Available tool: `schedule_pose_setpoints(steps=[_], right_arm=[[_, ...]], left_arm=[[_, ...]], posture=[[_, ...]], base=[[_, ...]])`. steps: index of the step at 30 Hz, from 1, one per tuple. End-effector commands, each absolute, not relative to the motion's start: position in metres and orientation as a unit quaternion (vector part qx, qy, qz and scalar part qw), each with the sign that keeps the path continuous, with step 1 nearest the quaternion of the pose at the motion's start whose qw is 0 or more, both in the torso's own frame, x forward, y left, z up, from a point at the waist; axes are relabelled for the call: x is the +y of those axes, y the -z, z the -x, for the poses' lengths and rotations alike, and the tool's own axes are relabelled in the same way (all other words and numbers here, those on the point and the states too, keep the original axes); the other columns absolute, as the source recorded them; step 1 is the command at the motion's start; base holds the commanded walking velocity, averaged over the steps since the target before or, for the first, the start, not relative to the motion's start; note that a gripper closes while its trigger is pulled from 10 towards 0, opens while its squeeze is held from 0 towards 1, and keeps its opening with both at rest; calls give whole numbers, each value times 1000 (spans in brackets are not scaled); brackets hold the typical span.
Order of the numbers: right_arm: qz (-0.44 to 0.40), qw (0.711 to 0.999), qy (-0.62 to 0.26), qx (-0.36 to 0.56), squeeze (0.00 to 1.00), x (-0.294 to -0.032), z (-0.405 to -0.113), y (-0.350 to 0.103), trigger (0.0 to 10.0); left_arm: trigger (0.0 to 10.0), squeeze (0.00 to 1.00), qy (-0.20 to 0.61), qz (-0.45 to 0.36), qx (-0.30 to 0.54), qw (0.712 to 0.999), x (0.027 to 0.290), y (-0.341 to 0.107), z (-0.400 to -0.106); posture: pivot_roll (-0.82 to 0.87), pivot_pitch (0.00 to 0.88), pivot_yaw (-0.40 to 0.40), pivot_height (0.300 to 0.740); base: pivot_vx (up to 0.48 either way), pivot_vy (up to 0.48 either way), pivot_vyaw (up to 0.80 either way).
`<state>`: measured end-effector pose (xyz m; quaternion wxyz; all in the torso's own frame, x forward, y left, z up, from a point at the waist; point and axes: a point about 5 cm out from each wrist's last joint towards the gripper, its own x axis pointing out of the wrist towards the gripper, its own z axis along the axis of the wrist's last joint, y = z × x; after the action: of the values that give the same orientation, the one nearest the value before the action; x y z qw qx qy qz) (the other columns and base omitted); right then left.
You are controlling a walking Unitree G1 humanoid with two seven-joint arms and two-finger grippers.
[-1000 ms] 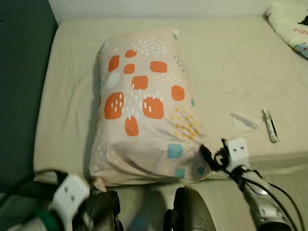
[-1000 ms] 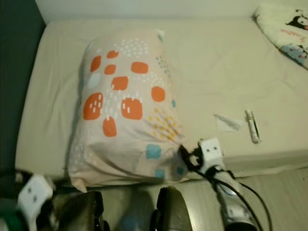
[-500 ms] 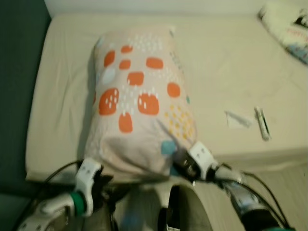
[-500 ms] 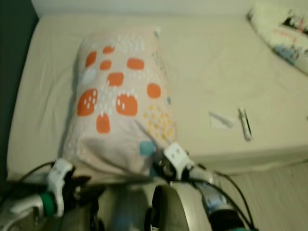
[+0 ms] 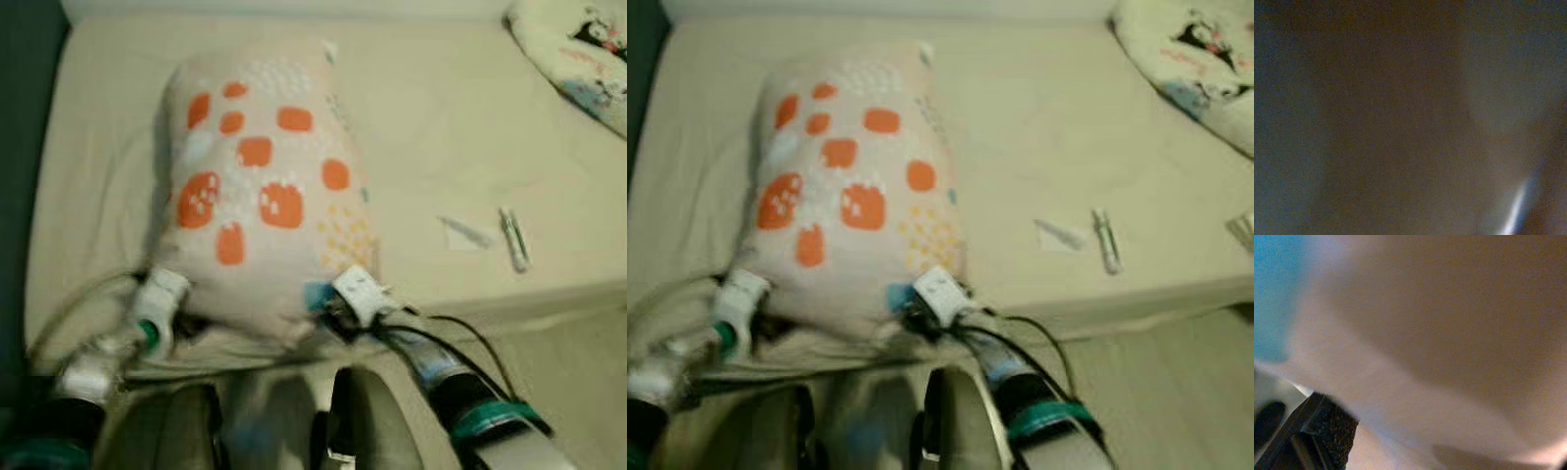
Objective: Clean up the room
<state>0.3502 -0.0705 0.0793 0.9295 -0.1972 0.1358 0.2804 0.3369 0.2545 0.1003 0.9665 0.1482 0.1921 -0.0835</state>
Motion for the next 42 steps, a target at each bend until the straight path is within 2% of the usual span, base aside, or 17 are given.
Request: schedule_pose_setpoints(steps=[1, 5, 6, 9, 16, 19, 25, 30, 33, 38, 39, 41, 42], right_arm=[[143, 964, -218, 55, 0, -56, -365, -112, 10000], [99, 977, -188, 1, 0, -41, -373, -139, 10000], [99, 977, -188, 1, 0, -41, -373, -139, 10000], [116, 978, -154, -76, 0, -34, -383, -174, 10000], [152, 978, -127, -68, 0, -46, -387, -171, 10000], [176, 976, -127, 0, 0, -63, -377, -130, 10000], [191, 971, -135, 48, 0, -79, -363, -98, 10000], [206, 962, -157, 87, 0, -98, -345, -66, 10000], [233, 951, -161, 126, 0, -129, -325, -37, 10000], [244, 947, -152, 142, 0, -148, -317, -29, 10000], [251, 947, -141, 139, 0, -158, -315, -29, 10000], [251, 947, -141, 139, 0, -158, -315, -29, 10000], [248, 954, -121, 117, 0, -169, -318, -36, 10000]], left_arm=[[10000, 0, 67, -175, 166, 968, 268, -111, -340], [10000, 0, 60, -207, 127, 968, 276, -136, -351], [10000, 0, 60, -207, 127, 968, 276, -136, -351], [10000, 0, 49, -239, 74, 967, 283, -174, -366], [10000, 0, 102, -238, 76, 963, 271, -167, -368], [10000, 0, 111, -235, 107, 960, 268, -136, -356], [10000, 0, 112, -238, 133, 956, 269, -111, -342], [10000, 0, 53, -277, 165, 945, 286, -91, -328], [10000, 0, -16, -312, 200, 929, 307, -77, -313], [10000, 0, -5, -295, 228, 928, 310, -64, -302], [10000, 0, 19, -281, 246, 928, 309, -56, -294], [10000, 0, 19, -281, 246, 928, 309, -56, -294], [10000, 0, 54, -266, 262, 926, 306, -46, -284]], posture=[[96, 246, -49, 615], [104, 243, -53, 615], [104, 243, -53, 615], [114, 237, -56, 615], [114, 241, -55, 615], [113, 246, -58, 615], [112, 253, -57, 615], [113, 254, -59, 615], [114, 252, -60, 615], [110, 247, -50, 615], [107, 245, -42, 615], [107, 245, -42, 615], [107, 243, -33, 615]], base=[[0, 0, 0], [0, 0, 0], [0, 0, 0], [0, 0, 0], [0, 0, 0], [0, 0, 0], [0, 0, 0], [0, 0, 0], [0, 0, 0], [0, 0, 0], [0, 0, 0], [0, 0, 0], [0, 0, 0]])
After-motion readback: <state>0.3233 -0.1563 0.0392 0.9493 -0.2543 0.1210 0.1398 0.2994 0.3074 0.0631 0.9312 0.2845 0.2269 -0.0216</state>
